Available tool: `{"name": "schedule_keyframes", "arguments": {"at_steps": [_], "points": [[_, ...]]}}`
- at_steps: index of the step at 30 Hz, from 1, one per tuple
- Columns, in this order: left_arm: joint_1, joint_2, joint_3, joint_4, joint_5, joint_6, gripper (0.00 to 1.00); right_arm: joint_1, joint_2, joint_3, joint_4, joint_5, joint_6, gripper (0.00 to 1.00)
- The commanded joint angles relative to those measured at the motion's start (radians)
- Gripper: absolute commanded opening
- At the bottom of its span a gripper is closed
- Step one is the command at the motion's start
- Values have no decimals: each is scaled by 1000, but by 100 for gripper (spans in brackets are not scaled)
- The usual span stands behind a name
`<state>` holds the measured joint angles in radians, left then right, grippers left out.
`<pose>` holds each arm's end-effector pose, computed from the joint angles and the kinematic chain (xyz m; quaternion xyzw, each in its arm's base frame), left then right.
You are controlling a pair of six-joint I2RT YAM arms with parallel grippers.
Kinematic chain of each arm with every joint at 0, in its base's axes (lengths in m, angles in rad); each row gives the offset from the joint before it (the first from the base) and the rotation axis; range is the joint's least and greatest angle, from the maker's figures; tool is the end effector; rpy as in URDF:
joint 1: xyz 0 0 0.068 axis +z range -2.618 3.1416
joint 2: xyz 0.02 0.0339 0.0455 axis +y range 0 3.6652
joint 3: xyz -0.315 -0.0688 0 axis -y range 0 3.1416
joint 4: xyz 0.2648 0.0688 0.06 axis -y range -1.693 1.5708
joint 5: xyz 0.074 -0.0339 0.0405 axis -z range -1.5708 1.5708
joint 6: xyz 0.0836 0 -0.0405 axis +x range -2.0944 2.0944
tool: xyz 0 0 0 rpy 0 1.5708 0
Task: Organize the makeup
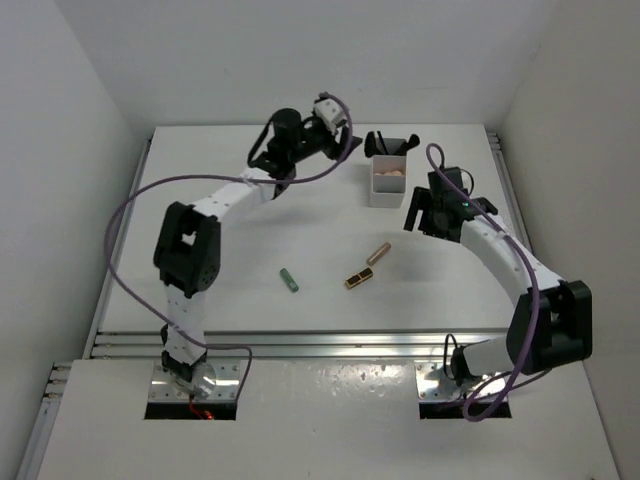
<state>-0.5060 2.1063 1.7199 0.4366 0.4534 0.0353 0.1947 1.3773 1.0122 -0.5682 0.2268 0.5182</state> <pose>0.5050 -0.3217 0.3477 0.3365 0.6035 -0.3153 0.6505 0.3183 0.0436 0.2592 0.1869 0.9255 0.0079 0.3293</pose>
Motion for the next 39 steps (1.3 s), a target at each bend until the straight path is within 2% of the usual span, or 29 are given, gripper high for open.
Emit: {"name": "schedule_keyframes", "arguments": {"at_steps": [1,4,5,8,12,17,24,28,31,33,34,39], "points": [[58,-211,-110,-235,14,58,68,50,72,14,92,-10,229,82],[102,-371,-242,-359,-34,125,68,87,153,19,149,-30,342,82],[113,-411,-337,-378,-53,135,68,97,172,28,156,-30,365,80],[156,-555,-503,-427,-111,152,69,117,239,43,146,11,466,80],[204,-673,-643,-467,-168,152,70,178,287,43,134,94,542,80],[268,-723,-769,-492,-179,141,71,207,394,80,125,100,634,80],[281,-756,-861,-374,-167,106,71,209,505,114,103,-4,694,76],[290,-766,-882,-365,-167,106,71,206,534,114,53,3,715,65],[290,-775,-891,-355,-167,106,71,193,536,80,50,5,744,48],[299,-775,-892,-355,-167,106,71,190,536,74,50,-1,747,42],[299,-785,-892,-355,-167,97,71,184,533,66,50,-4,747,34],[299,-786,-901,-355,-167,97,72,178,537,78,48,32,700,11]]}}
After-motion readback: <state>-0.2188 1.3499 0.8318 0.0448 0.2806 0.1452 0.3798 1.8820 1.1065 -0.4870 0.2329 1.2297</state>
